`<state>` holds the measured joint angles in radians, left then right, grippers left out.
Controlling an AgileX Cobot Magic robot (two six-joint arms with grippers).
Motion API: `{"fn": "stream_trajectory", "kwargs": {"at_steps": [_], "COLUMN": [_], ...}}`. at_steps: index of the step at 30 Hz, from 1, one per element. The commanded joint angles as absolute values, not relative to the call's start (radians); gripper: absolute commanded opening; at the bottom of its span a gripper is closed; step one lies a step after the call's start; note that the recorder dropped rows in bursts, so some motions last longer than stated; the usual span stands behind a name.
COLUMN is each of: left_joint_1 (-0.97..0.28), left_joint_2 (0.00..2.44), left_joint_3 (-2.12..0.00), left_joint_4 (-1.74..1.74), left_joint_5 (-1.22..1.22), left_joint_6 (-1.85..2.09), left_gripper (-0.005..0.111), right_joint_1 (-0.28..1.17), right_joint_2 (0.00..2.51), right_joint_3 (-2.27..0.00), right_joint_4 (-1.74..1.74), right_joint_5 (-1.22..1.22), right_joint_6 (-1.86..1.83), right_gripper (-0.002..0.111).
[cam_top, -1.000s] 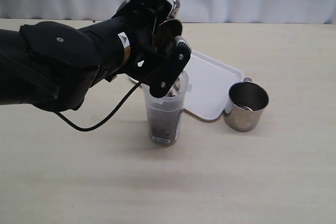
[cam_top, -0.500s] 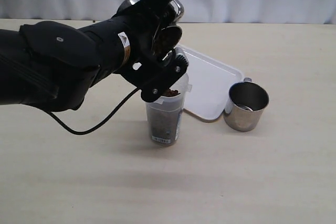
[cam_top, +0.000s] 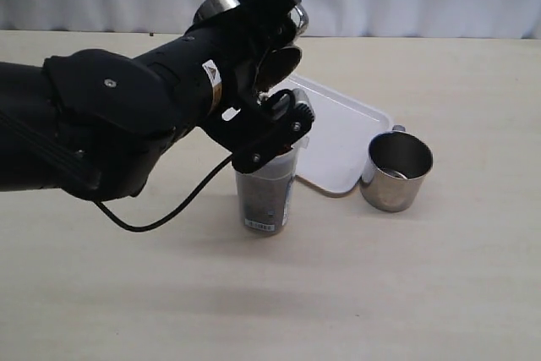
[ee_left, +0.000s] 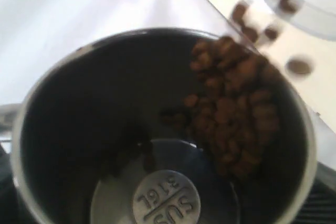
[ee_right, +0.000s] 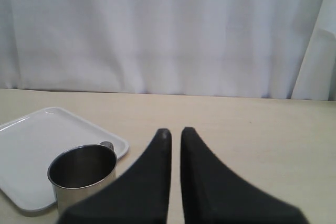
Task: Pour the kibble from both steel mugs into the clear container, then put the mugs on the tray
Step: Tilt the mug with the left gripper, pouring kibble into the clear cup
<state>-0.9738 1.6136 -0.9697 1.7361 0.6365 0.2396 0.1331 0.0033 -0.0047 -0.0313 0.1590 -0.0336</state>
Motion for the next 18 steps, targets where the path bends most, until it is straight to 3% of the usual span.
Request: {"fn": "stream_trajectory", "kwargs": {"at_steps": [1,18], "left_joint_1": [-1.022,-1.147], "left_joint_2": [1.608,1.687], "left_joint_3": [-0.98,-0.98], "left_joint_4": [1.744,1.744], "left_joint_5": [0.71,0.985], "left_joint_6": [0.24,0.262], "left_gripper": [0.0,0.0], "right_joint_1": [0.13,0.13], "right_joint_2": [0.0,0.0], "right_joint_3": [0.0,0.0], "right_joint_4": [-0.03,-0.03], "right_joint_5": [0.16,0.16], "right_joint_6": [-0.036,-0.036], "right_gripper": [0.005,0.005]}}
